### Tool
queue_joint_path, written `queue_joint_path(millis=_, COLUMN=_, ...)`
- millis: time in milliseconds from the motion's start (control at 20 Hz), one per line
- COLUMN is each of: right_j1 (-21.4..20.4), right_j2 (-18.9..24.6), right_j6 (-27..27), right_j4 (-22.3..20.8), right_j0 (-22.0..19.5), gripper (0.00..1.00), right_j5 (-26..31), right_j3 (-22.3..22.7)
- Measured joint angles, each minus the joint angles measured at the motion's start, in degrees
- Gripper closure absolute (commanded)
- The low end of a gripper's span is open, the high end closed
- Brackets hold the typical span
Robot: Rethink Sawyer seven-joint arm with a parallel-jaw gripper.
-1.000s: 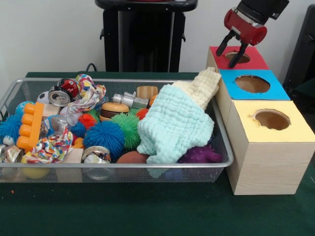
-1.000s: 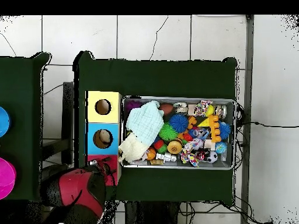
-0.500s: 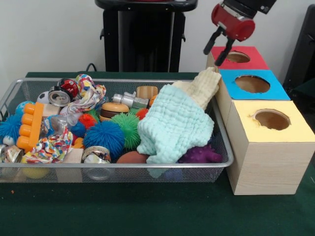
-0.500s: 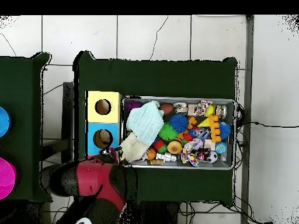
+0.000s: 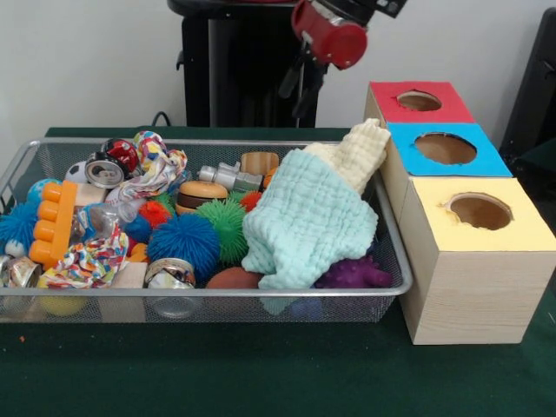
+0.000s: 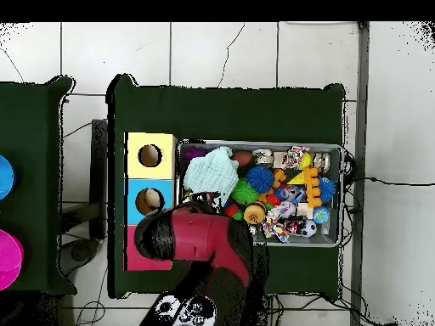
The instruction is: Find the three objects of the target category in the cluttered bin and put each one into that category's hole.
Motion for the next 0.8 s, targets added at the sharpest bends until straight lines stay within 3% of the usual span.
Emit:
queue_joint_path(millis=400, right_j1=0.6, right_j2=3.6, right_j6=0.0, right_j4=-8.1, right_j0=-7.5, gripper=0.0, right_j5=-0.5, right_j3=-3.2)
queue_joint_path(millis=800, right_j1=2.6, right_j2=5.7, right_j6=0.0, right_j4=-15.9, right_j0=-10.9, gripper=0.0, right_j5=-3.9, right_j3=-5.7)
